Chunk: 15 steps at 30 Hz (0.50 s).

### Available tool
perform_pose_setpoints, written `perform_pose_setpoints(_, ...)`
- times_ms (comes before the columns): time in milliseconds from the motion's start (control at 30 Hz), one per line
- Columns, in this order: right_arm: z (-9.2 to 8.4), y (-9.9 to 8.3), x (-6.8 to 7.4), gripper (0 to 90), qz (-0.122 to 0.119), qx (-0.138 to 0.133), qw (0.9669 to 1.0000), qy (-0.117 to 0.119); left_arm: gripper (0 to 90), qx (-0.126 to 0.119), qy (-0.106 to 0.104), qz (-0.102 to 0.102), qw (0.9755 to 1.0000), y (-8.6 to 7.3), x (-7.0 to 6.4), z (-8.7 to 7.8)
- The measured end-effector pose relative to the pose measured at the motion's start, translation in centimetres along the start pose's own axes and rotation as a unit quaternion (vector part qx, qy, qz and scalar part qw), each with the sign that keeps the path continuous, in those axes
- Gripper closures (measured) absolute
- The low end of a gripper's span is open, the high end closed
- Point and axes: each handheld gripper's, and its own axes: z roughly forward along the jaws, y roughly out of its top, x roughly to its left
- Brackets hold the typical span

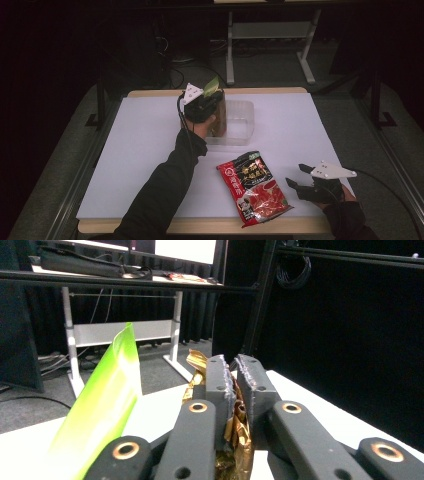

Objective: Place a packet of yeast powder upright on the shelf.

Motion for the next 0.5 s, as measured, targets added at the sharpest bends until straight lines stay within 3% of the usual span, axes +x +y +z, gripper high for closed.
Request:
perform_pose_setpoints(233, 0.0, 0.0, 0.1, 32.7, 0.001, -0.003, 1.0000, 0.003, 77.0, -0.007, -0.026, 0.008, 0.9996, -0.4, 0.6, -1.4)
perform_pose_setpoints(500, 0.1, 0.0, 0.1, 32.7, 0.002, 0.000, 1.0000, 0.005, 70.8, -0.005, -0.036, 0.026, 0.9990, -0.6, 1.0, -2.6)
